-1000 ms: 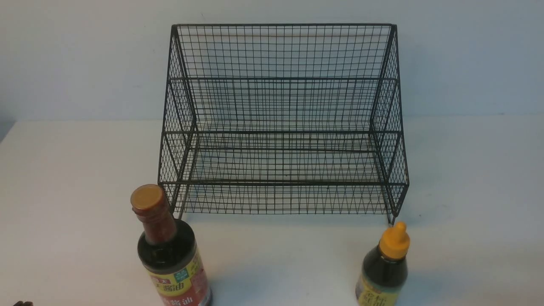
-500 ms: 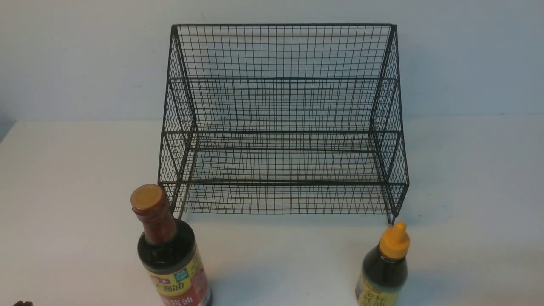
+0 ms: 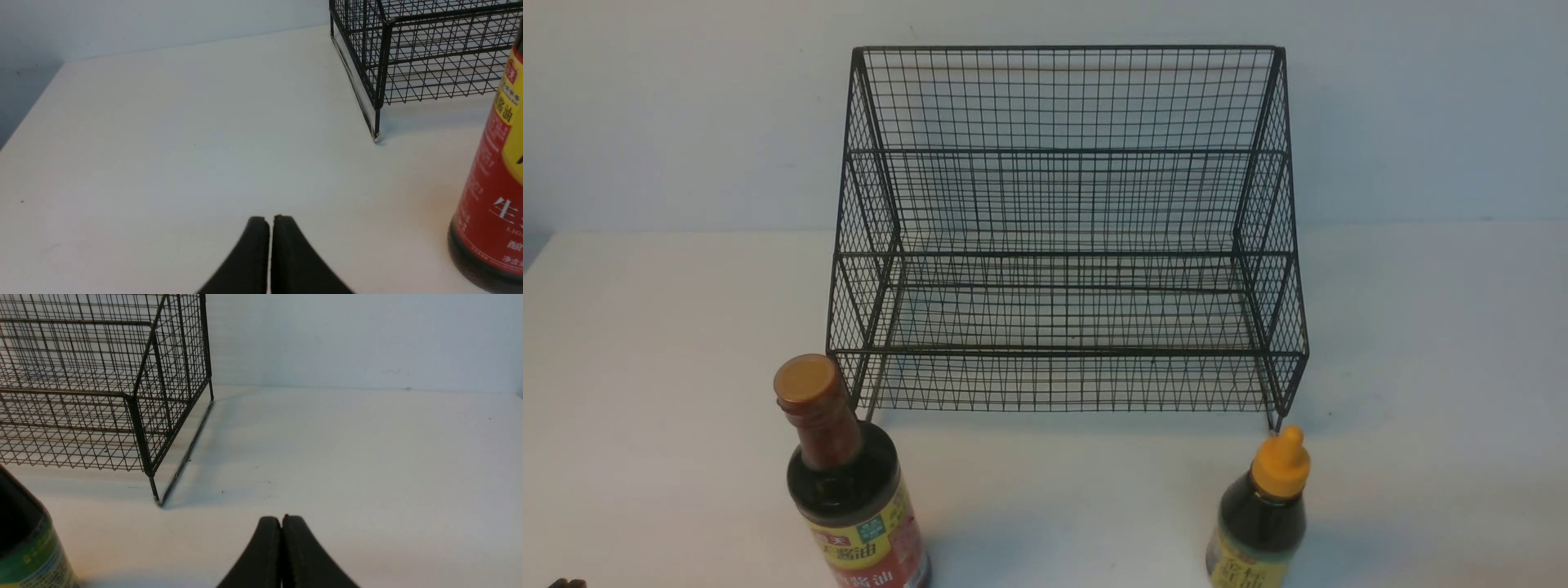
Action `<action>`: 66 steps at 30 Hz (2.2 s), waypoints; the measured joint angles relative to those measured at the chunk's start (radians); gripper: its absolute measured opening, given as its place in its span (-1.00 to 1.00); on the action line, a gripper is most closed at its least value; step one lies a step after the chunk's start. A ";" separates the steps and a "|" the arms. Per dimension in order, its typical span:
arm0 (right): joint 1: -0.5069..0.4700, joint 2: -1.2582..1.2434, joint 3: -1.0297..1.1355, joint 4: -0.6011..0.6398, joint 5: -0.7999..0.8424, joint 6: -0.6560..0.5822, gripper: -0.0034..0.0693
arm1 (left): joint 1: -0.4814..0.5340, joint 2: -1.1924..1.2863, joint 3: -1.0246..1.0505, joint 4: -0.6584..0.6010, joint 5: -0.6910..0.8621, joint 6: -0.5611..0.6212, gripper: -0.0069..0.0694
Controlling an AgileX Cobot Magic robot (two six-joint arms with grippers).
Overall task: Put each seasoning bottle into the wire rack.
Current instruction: Use the left arm to grab the condiment bottle closest to it
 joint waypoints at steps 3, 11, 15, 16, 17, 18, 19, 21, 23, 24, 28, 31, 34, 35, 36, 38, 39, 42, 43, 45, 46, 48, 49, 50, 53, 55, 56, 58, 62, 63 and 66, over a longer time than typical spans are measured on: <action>0.000 0.000 0.000 0.000 0.000 0.000 -0.95 | 0.000 0.000 0.000 -0.094 0.000 -0.052 -0.83; 0.000 0.000 0.000 0.000 0.000 0.000 -0.95 | 0.000 0.000 0.000 -0.821 0.005 -0.438 -0.83; 0.000 0.000 0.000 0.000 0.000 0.000 -0.95 | 0.000 0.000 0.000 -1.057 -0.055 -0.432 -0.83; 0.000 0.000 0.000 0.000 0.000 0.000 -0.95 | 0.000 0.000 0.000 -1.115 -0.085 -0.380 -0.83; 0.000 0.000 0.000 0.000 0.000 0.000 -0.95 | 0.000 0.000 0.000 -1.125 -0.094 -0.359 -0.83; 0.000 0.000 0.000 0.000 0.000 0.000 -0.95 | 0.000 0.000 0.000 -1.137 -0.103 -0.340 -0.83; 0.000 0.000 0.000 0.000 0.000 0.000 -0.95 | 0.000 0.000 0.000 -1.143 -0.106 -0.331 -0.83; 0.000 0.000 0.000 0.000 0.000 0.000 -0.95 | 0.000 0.000 0.000 -1.168 -0.132 -0.294 -0.83; 0.000 0.000 0.000 0.000 0.000 0.000 -0.95 | 0.000 0.000 0.000 -1.206 -0.152 -0.278 -0.83; 0.000 0.000 0.000 0.000 0.000 0.000 -0.95 | 0.000 0.000 0.000 -1.238 -0.161 -0.267 -0.83; 0.000 0.000 0.000 0.000 0.000 0.000 -0.95 | 0.000 0.000 -0.047 -1.275 -0.137 -0.096 -0.83; 0.000 0.000 0.000 0.000 0.000 0.000 -0.95 | 0.000 0.000 -0.134 -1.269 -0.068 0.152 -0.80; 0.000 0.000 0.000 0.000 0.000 0.000 -0.95 | 0.000 0.053 -0.227 -1.268 0.068 0.422 -0.65; 0.000 0.000 0.000 0.000 0.000 0.000 -0.95 | 0.000 0.079 -0.250 -1.268 0.101 0.467 -0.59; 0.000 0.000 0.000 0.000 0.000 0.000 -0.95 | 0.000 0.107 -0.266 -1.268 0.130 0.505 -0.49; 0.000 0.000 0.000 0.000 0.000 0.000 -0.95 | 0.000 0.185 -0.296 -1.259 0.187 0.587 -0.28; 0.000 0.000 0.000 0.000 0.000 0.000 -0.95 | 0.000 0.217 -0.306 -1.255 0.203 0.622 -0.18; 0.000 0.000 0.000 0.000 0.000 0.000 -0.95 | 0.000 0.335 -0.333 -1.248 0.230 0.811 0.14; 0.000 0.000 0.000 0.000 0.000 0.000 -0.95 | 0.000 0.363 -0.342 -1.248 0.231 0.877 0.25; 0.000 0.000 0.000 0.000 0.000 0.000 -0.95 | 0.000 0.429 -0.351 -1.250 0.231 1.057 0.42; 0.000 0.000 0.000 0.000 0.000 0.000 -0.95 | 0.000 0.463 -0.352 -1.259 0.228 1.166 0.49; 0.000 0.000 0.000 0.000 0.000 0.000 -0.95 | 0.000 0.515 -0.352 -1.292 0.218 1.340 0.59; 0.000 0.000 0.000 0.000 0.000 0.000 -0.95 | 0.000 0.539 -0.352 -1.312 0.211 1.381 0.61; 0.000 0.000 0.000 0.000 0.000 0.000 -0.95 | 0.000 0.544 -0.352 -1.323 0.205 1.406 0.62; 0.000 0.000 0.000 0.000 0.000 0.000 -0.95 | 0.000 0.612 -0.352 -1.442 0.160 1.569 0.64; 0.000 0.000 0.000 0.000 0.000 0.000 -0.95 | 0.000 0.649 -0.352 -1.537 0.132 1.642 0.64; 0.000 0.000 0.000 0.000 0.000 0.000 -0.95 | 0.000 0.664 -0.352 -1.584 0.122 1.667 0.64; 0.000 0.000 0.000 0.000 0.000 0.000 -0.95 | 0.000 0.697 -0.352 -1.632 0.112 1.714 0.64; 0.000 0.000 0.000 0.000 0.000 0.000 -0.95 | 0.000 0.776 -0.352 -1.663 0.120 1.773 0.64; 0.000 0.000 0.000 0.000 0.000 0.000 -0.95 | 0.000 0.800 -0.352 -1.666 0.127 1.782 0.64; 0.000 0.000 0.000 0.000 0.000 0.000 -0.95 | 0.000 0.864 -0.352 -1.669 0.159 1.799 0.64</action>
